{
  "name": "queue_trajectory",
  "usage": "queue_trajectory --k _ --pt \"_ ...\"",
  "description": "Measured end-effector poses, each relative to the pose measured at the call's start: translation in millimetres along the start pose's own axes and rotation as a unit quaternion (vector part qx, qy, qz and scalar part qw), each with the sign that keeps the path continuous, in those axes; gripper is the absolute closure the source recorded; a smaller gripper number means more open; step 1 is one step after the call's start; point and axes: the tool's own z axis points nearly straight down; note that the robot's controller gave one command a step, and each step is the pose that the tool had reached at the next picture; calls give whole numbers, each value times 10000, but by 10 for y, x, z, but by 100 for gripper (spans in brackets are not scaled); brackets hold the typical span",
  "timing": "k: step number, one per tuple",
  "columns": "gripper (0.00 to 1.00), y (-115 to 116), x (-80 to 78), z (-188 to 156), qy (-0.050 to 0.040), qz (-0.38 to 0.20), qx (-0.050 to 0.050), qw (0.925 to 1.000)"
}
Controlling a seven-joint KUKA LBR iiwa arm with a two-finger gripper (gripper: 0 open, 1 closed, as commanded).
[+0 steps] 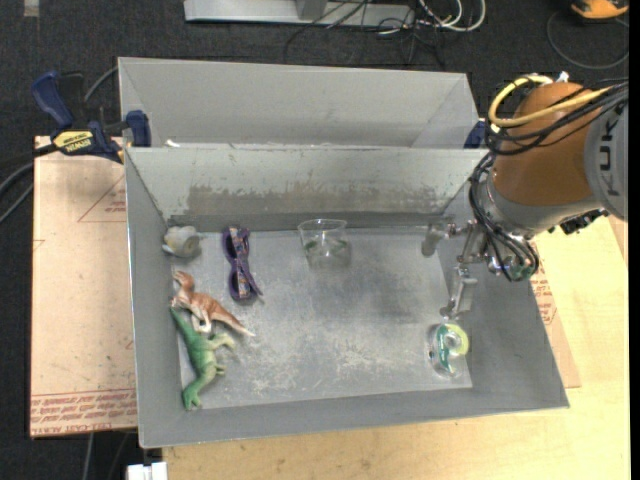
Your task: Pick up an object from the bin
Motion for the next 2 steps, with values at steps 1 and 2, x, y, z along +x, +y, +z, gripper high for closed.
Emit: queue_trajectory --k 1,2 --pt "0 7 -15 -48 -34 -17 4 10000" --pt "0 -363 661 828 7 -1576 -6 9875"
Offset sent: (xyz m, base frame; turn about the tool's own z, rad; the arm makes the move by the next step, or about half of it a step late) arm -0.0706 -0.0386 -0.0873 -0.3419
